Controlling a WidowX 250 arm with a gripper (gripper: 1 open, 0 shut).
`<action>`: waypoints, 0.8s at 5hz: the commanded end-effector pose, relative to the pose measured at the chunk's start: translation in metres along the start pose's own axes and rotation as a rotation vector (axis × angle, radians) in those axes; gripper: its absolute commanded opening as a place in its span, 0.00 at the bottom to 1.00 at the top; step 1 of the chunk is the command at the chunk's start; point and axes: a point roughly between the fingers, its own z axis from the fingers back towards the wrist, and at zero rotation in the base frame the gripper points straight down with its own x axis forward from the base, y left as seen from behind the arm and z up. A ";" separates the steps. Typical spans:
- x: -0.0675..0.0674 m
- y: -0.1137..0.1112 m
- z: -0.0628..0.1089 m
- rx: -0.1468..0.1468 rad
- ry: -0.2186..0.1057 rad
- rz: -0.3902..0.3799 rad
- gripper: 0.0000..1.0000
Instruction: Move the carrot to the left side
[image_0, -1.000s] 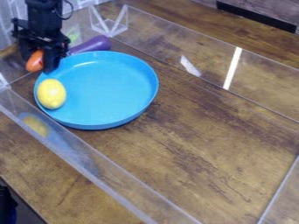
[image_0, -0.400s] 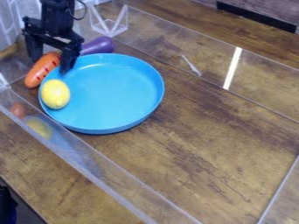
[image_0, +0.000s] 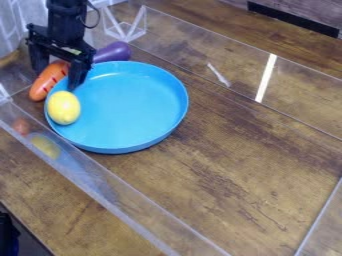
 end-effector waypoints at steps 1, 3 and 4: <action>0.012 0.003 0.019 0.013 -0.063 -0.005 1.00; 0.023 0.000 0.018 0.015 -0.059 -0.007 1.00; 0.031 -0.002 0.018 0.016 -0.055 -0.007 1.00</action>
